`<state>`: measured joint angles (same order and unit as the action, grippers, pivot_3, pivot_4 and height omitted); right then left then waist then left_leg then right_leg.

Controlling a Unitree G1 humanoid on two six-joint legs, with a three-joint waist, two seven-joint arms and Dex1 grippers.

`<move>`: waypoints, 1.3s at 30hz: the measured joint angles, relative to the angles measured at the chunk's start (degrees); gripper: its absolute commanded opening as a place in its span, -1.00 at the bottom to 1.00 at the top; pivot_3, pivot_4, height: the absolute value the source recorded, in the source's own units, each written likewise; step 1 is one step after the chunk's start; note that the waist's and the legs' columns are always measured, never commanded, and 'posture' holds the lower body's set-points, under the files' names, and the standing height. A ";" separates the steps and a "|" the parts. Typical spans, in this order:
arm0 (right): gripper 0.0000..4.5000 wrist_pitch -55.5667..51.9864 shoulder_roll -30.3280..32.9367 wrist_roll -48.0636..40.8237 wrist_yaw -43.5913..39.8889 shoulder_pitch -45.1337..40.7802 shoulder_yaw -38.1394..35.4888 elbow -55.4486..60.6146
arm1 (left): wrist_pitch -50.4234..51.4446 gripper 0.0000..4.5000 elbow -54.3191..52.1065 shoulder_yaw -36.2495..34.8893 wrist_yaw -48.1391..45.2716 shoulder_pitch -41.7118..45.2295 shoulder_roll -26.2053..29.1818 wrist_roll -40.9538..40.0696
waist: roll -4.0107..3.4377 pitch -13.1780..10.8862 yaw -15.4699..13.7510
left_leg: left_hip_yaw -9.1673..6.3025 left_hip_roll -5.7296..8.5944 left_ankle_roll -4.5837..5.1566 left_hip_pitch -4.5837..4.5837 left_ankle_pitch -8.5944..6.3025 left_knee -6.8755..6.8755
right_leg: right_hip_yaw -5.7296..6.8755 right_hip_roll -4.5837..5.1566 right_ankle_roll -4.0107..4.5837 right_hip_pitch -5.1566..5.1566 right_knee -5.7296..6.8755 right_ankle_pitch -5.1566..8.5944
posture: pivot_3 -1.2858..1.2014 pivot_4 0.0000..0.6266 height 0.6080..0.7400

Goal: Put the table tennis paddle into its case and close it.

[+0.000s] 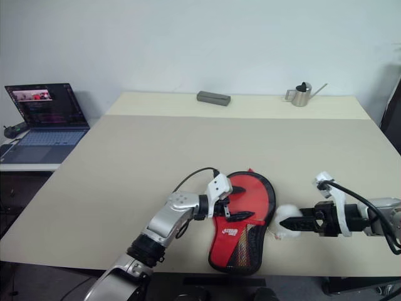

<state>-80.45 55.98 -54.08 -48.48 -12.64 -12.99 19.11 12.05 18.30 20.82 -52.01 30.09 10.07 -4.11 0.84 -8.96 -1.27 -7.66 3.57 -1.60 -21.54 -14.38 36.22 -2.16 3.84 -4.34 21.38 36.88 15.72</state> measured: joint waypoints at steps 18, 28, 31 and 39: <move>0.99 18.70 -13.97 16.02 6.83 -20.07 12.24 -17.38 | 4.72 1.00 -3.86 -4.53 -3.28 -0.18 -0.24 -6.82 | 0.05 -0.11 1.10 | -0.01 0.01 -0.05 -0.62 0.03 0.11 | -0.08 -0.02 0.35 0.73 0.15 -0.25 | 0.03 -0.52 1.00; 0.99 32.30 -22.46 26.74 3.22 -24.75 19.62 -29.20 | 7.53 1.00 -12.30 -9.66 -5.38 0.17 8.14 -11.60 | 0.01 -0.14 2.06 | 0.04 -0.08 -0.25 -1.16 0.12 0.10 | -0.16 -0.10 0.42 1.34 0.20 -0.28 | 0.03 -0.52 1.00; 0.99 34.25 -24.33 28.49 2.30 -25.15 20.44 -32.42 | 7.66 1.00 -12.30 -11.93 -5.73 -0.19 11.17 -11.82 | -0.02 -0.16 2.47 | 0.03 -0.06 -0.24 -1.18 0.12 0.12 | -0.15 -0.10 0.43 1.33 0.21 -0.29 | 0.03 -0.52 1.00; 0.58 41.82 -29.50 33.84 0.94 -30.21 21.01 -46.29 | 7.59 1.00 -12.17 -14.97 -5.38 -1.19 14.96 -11.89 | -0.03 -0.17 3.05 | 0.04 -0.06 -0.25 -1.17 0.12 0.15 | -0.17 -0.11 0.45 1.36 0.25 -0.30 | 0.03 -0.52 1.00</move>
<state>-38.62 26.48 -20.24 -47.53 -42.85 8.02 -27.18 19.64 6.13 5.85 -57.38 28.90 25.03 -16.00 0.81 -9.13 1.78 -7.61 3.51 -1.84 -22.71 -14.26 36.37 -2.33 3.73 -3.89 22.74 37.13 15.42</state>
